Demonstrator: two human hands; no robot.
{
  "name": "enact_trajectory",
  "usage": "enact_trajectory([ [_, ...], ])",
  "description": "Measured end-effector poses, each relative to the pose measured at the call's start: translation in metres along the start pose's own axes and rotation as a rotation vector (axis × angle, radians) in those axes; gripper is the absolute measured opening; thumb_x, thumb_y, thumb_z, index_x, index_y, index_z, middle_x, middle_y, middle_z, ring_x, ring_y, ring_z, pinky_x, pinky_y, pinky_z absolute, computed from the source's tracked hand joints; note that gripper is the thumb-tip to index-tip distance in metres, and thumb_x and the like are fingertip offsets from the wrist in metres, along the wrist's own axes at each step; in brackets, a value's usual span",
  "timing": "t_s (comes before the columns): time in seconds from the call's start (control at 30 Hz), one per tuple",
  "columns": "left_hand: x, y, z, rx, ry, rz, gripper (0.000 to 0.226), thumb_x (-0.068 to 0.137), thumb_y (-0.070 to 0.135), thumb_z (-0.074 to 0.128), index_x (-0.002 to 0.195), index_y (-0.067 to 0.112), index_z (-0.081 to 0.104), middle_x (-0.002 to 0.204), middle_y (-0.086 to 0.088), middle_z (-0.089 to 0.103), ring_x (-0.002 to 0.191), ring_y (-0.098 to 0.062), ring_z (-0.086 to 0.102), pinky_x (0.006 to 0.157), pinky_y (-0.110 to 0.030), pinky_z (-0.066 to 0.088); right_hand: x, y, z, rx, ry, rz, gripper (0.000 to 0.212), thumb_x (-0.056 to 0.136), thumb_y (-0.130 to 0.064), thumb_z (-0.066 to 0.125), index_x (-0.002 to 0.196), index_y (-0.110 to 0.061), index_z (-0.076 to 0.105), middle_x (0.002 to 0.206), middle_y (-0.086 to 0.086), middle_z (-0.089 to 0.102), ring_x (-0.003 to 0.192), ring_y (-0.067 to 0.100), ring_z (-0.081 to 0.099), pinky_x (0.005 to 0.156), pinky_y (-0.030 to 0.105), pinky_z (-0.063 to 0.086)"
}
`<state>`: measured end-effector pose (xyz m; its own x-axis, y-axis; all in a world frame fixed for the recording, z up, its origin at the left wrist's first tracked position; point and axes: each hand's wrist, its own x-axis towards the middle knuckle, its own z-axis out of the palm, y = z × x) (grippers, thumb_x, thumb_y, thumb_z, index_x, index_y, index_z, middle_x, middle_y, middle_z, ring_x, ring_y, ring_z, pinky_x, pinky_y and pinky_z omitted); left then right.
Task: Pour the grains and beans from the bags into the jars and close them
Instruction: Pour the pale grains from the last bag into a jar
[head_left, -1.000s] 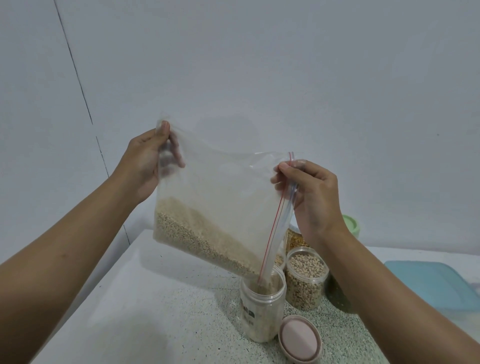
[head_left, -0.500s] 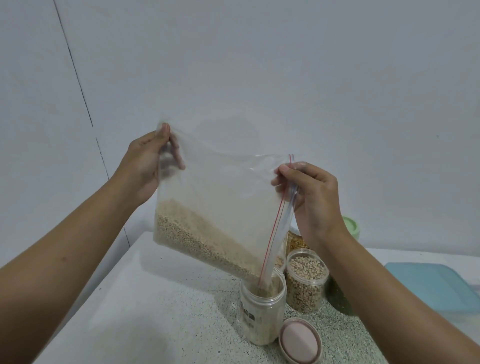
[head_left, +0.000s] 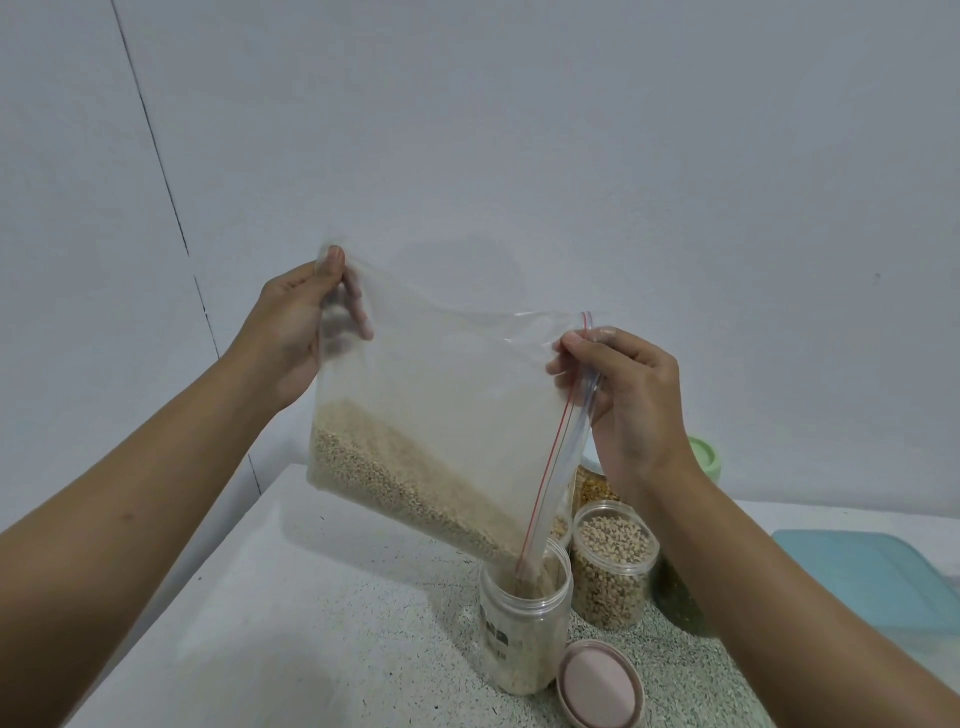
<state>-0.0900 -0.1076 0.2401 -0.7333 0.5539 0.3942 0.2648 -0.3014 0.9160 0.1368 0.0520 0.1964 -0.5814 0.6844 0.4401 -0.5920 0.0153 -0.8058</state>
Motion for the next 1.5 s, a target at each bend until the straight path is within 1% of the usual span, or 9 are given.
enact_trajectory([
  [0.2, 0.0001, 0.0006, 0.0016, 0.001, -0.002, 0.001, 0.037, 0.105, 0.040, 0.051, 0.081, 0.015, 0.062, 0.066, -0.005, 0.064, 0.058, -0.021, 0.061, 0.077, -0.040, 0.044, 0.0001, -0.0001, -0.0009, -0.001, 0.006, 0.006, 0.025, 0.090, 0.002, 0.065, 0.070, -0.009, 0.075, 0.070, 0.008, 0.069, 0.069, 0.022, 0.063, 0.065, 0.026, 0.049],
  [0.37, 0.0001, -0.0002, 0.0017, 0.012, 0.002, -0.003, 0.037, 0.105, 0.041, 0.051, 0.078, 0.017, 0.064, 0.066, -0.005, 0.065, 0.058, -0.021, 0.062, 0.078, -0.042, 0.041, 0.0003, -0.0004, -0.0009, -0.006, 0.008, 0.009, 0.028, 0.090, 0.002, 0.065, 0.068, -0.012, 0.076, 0.069, 0.007, 0.069, 0.068, 0.021, 0.063, 0.064, 0.026, 0.049],
  [0.5, -0.0002, 0.0015, 0.0023, 0.006, 0.001, 0.003, 0.037, 0.105, 0.040, 0.051, 0.080, 0.016, 0.064, 0.067, -0.006, 0.064, 0.059, -0.022, 0.062, 0.080, -0.042, 0.041, -0.0003, -0.0008, -0.0011, -0.002, 0.013, 0.012, 0.023, 0.090, 0.002, 0.065, 0.071, -0.008, 0.074, 0.068, 0.007, 0.069, 0.068, 0.020, 0.063, 0.064, 0.026, 0.049],
  [0.87, 0.0012, 0.0033, 0.0032, 0.002, -0.016, -0.001, 0.038, 0.104, 0.042, 0.052, 0.079, 0.015, 0.063, 0.065, -0.008, 0.064, 0.060, -0.023, 0.061, 0.085, -0.046, 0.040, -0.0002, -0.0009, -0.0019, 0.010, 0.021, 0.021, 0.024, 0.090, 0.002, 0.065, 0.071, -0.009, 0.074, 0.069, 0.007, 0.068, 0.067, 0.020, 0.063, 0.064, 0.026, 0.048],
  [1.1, 0.0028, 0.0042, 0.0034, -0.002, -0.019, -0.001, 0.038, 0.104, 0.041, 0.052, 0.078, 0.016, 0.064, 0.065, -0.007, 0.065, 0.060, -0.022, 0.061, 0.084, -0.045, 0.040, 0.0006, -0.0001, -0.0022, 0.008, 0.020, 0.016, 0.020, 0.091, 0.002, 0.064, 0.074, -0.005, 0.072, 0.069, 0.007, 0.068, 0.067, 0.020, 0.063, 0.064, 0.026, 0.049],
  [1.4, 0.0043, 0.0042, 0.0042, 0.001, -0.023, -0.003, 0.039, 0.104, 0.041, 0.052, 0.077, 0.015, 0.063, 0.064, -0.008, 0.064, 0.061, -0.024, 0.060, 0.086, -0.046, 0.039, 0.0012, 0.0008, -0.0025, 0.026, 0.025, 0.014, 0.026, 0.090, 0.004, 0.064, 0.069, -0.008, 0.073, 0.068, 0.006, 0.068, 0.065, 0.019, 0.063, 0.064, 0.026, 0.049],
  [1.5, 0.0047, 0.0045, 0.0048, 0.003, -0.025, 0.002, 0.038, 0.104, 0.041, 0.052, 0.078, 0.015, 0.062, 0.065, -0.007, 0.064, 0.060, -0.023, 0.060, 0.086, -0.046, 0.039, 0.0020, 0.0008, -0.0026, 0.024, 0.032, 0.015, 0.024, 0.090, 0.003, 0.064, 0.070, -0.007, 0.073, 0.067, 0.006, 0.068, 0.065, 0.018, 0.063, 0.064, 0.026, 0.049],
])
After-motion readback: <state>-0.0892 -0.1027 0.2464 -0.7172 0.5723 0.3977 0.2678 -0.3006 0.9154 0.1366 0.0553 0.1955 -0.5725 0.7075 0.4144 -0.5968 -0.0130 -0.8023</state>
